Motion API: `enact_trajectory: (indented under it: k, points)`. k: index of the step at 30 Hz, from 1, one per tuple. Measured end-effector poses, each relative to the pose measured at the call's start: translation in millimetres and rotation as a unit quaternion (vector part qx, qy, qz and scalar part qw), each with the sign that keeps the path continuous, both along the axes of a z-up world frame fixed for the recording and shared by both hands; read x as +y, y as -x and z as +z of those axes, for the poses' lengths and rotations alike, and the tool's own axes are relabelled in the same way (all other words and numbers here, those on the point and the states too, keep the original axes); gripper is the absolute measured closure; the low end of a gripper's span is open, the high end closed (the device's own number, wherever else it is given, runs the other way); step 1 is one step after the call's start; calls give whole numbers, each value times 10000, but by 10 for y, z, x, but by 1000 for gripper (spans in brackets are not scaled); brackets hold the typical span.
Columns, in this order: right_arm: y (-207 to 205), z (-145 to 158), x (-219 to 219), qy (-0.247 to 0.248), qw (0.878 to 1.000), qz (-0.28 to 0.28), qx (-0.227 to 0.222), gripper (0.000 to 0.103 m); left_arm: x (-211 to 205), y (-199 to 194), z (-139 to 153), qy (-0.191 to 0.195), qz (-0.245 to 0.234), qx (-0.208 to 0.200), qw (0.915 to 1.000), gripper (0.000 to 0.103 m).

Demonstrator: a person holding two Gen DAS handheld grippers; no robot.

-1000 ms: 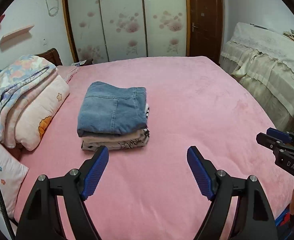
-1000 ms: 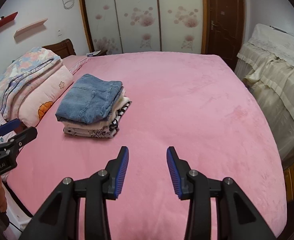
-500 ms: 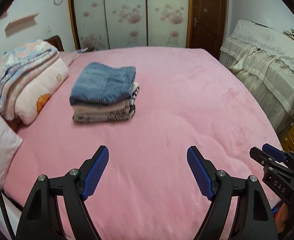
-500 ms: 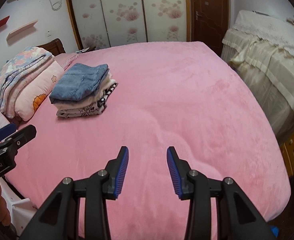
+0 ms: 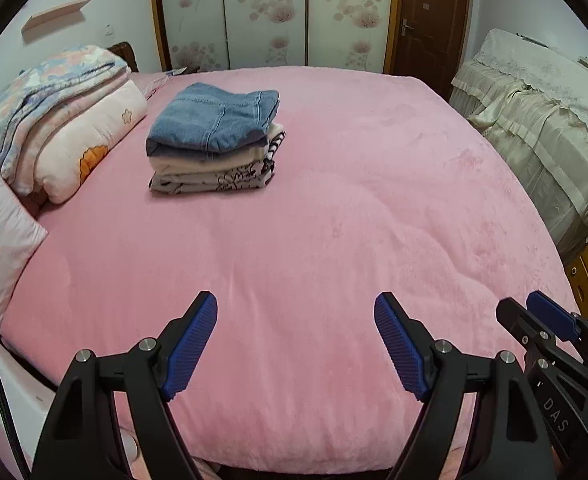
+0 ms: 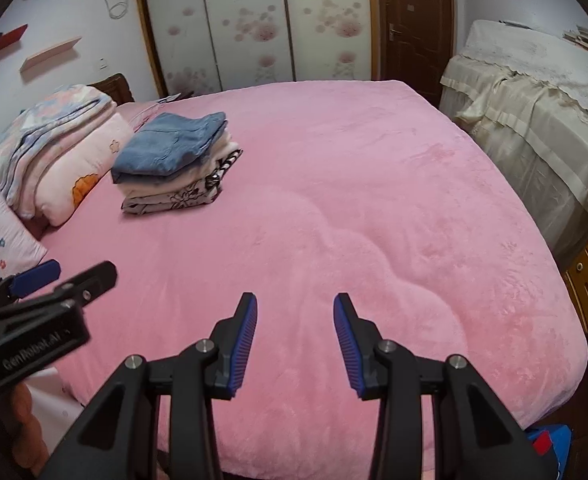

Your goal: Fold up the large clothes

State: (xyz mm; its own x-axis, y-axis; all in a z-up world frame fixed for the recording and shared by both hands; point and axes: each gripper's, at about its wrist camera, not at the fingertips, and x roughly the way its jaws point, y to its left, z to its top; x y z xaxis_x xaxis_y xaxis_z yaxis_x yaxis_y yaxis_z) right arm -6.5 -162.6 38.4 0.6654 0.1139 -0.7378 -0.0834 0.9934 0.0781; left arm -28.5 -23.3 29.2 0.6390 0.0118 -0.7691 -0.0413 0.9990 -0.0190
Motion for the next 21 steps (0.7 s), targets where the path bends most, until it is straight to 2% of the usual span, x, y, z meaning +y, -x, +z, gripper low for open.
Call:
enact_trajectory:
  k: [5, 9, 21]
  points:
    - [58, -32, 79, 29, 9999, 87, -54, 62, 32, 88, -63, 83, 72, 91, 9999, 23]
    - [104, -47, 98, -96, 9999, 127, -65, 52, 4, 123, -83, 137, 14, 145, 9998, 23]
    - [133, -103, 139, -93, 9999, 103, 19, 52, -26, 200, -81, 173, -40, 122, 9998, 23]
